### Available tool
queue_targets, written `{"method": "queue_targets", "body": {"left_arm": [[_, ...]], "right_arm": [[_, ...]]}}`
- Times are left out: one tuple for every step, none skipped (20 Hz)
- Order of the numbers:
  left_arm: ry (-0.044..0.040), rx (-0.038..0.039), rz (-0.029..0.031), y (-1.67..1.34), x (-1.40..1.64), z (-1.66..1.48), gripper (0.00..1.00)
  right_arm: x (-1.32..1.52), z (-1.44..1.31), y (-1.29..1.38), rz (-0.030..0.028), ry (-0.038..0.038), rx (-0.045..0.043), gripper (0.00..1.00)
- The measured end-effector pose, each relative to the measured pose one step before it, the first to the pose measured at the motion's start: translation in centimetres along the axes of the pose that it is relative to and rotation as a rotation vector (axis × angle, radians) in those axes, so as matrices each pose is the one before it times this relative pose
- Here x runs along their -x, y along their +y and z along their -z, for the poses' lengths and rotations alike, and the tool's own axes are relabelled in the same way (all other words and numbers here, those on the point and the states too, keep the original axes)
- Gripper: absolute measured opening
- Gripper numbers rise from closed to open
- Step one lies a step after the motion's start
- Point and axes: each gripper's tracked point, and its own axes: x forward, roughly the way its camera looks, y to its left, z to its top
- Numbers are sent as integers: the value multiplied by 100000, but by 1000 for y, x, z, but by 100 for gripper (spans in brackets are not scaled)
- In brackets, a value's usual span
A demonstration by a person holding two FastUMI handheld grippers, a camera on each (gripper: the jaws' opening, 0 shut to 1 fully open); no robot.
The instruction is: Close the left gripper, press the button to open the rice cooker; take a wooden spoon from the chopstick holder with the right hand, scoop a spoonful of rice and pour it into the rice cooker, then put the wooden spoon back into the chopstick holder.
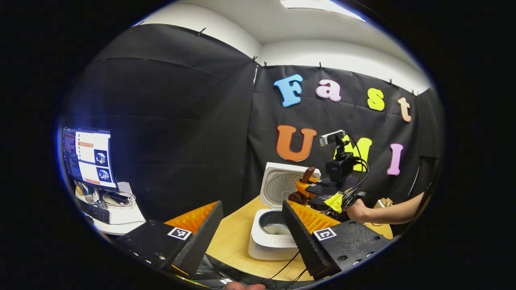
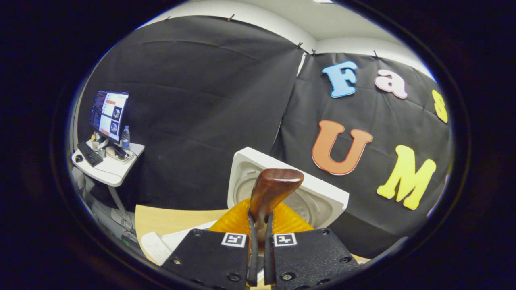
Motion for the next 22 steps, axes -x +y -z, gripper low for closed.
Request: {"method": "queue_targets", "body": {"left_arm": [[12, 64, 588, -207, -12, 12, 94], [13, -174, 638, -320, -35, -27, 94], [-218, -299, 721, -217, -15, -86, 94], [-379, -314, 872, -396, -29, -127, 94], [-55, -81, 827, -296, -102, 36, 94], [62, 70, 785, -230, -82, -124, 94], [174, 82, 860, -430, -141, 19, 94], [279, 247, 623, -340, -138, -19, 95], [-91, 439, 891, -245, -119, -71, 94], [59, 495, 960, -401, -130, 41, 95], [116, 175, 1062, -414, -236, -9, 94], [71, -338, 1050, -542, -176, 42, 94], [-264, -508, 1043, -488, -249, -75, 94], [-245, -356, 1184, -534, -275, -66, 94], [-114, -177, 1558, -680, -354, -10, 94], [202, -138, 1716, -759, -427, 55, 94], [166, -195, 1627, -603, -443, 269, 94], [362, -5, 1722, -707, -441, 175, 94], [394, 186, 1802, -664, -373, 117, 94], [348, 141, 1768, -757, -466, 130, 95], [213, 82, 1733, -620, -443, 113, 95], [446, -116, 1364, -685, -405, 194, 94]], "right_arm": [[148, -61, -108, 58, -393, -1029, 11], [192, -62, -110, 209, -342, -1554, 11], [270, -159, -240, 564, -467, -1698, 11], [385, -153, -223, 834, -584, -1875, 11], [465, -165, -191, 704, -510, -2291, 11], [624, -210, -147, 296, -165, -2719, 11], [531, -20, -188, 150, 417, -1972, 11], [854, -279, -514, 937, 101, -2322, 11], [969, -433, -694, 1392, -811, -3463, 11], [1154, -573, -661, 1112, -1178, -4150, 11], [1349, -527, -869, 1255, -861, -4068, 11], [1284, -416, -1052, 1509, -817, -3156, 11], [1305, -294, -1473, 2117, -614, -1993, 11], [1413, -436, -1672, 2734, -779, -1320, 12], [1435, -324, -1840, 3285, -588, -1270, 11], [1314, -215, -1938, 3406, -320, -1390, 12], [1211, -38, -1810, 3138, -177, -1506, 11], [1135, -128, -1890, 3339, -295, -1365, 12], [1272, 285, -1920, 3988, -178, -315, 11], [1192, 177, -2218, 4576, 233, -207, 11], [1097, 218, -2248, 4402, 421, -1047, 11], [1002, 305, -2138, 4119, 633, -1930, 11]]}}
